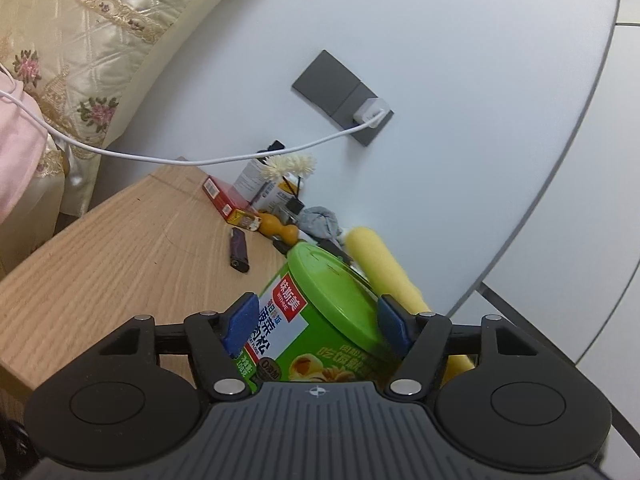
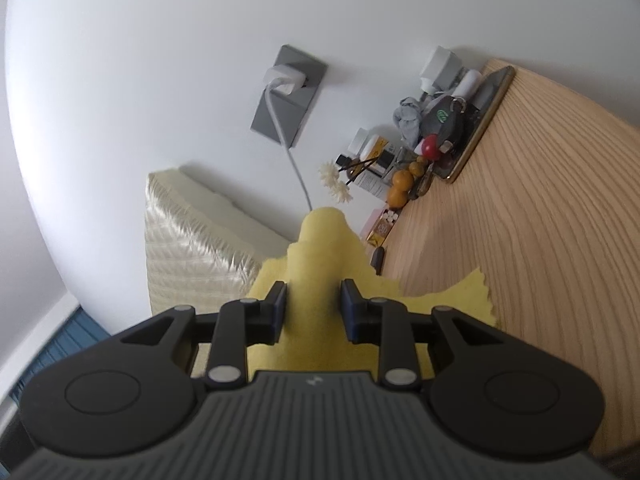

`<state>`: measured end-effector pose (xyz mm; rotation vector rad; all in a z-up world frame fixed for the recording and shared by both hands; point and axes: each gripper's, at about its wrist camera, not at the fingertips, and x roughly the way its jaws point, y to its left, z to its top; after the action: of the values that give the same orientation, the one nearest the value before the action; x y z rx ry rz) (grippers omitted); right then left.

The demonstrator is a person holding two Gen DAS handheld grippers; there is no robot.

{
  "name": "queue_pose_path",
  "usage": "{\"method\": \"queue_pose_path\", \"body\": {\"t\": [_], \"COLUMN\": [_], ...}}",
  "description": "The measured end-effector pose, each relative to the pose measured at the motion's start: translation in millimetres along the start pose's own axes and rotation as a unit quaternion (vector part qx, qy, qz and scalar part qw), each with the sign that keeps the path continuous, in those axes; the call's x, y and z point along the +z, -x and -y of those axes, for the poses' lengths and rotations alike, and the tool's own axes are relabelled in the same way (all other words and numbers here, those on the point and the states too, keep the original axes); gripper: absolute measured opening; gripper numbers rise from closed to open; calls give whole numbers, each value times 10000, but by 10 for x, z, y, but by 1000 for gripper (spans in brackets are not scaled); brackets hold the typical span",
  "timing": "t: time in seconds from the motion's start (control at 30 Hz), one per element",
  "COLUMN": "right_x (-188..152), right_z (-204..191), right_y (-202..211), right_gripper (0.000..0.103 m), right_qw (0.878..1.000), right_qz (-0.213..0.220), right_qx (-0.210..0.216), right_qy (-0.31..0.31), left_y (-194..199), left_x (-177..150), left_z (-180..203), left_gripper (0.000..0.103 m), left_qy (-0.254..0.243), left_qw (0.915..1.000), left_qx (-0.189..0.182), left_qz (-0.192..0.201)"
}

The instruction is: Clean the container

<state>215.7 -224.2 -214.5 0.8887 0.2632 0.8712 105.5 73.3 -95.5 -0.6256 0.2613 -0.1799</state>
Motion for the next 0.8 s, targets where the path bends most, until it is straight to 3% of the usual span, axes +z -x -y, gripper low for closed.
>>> {"method": "queue_pose_path", "body": {"t": [0.17,0.5,0.8], "right_x": [-34,158,54], "right_z": [-34,68,9], "right_y": [28,-364,-15], "right_gripper": [30,30,31], "right_qw": [10000,9999,9997], "right_qz": [6,-62,-231], "right_qx": [-33,-55,21], "right_qy": [47,77,55], "left_y": [12,32,29], "left_x": [-8,-38,-39], "left_z": [12,14,32], "left_gripper": [69,70,70], "left_qy": [-99,-179,-171], "left_qw": [9999,9998,9998], "left_qx": [1,-26,-5], "left_qz": [-22,24,31]}}
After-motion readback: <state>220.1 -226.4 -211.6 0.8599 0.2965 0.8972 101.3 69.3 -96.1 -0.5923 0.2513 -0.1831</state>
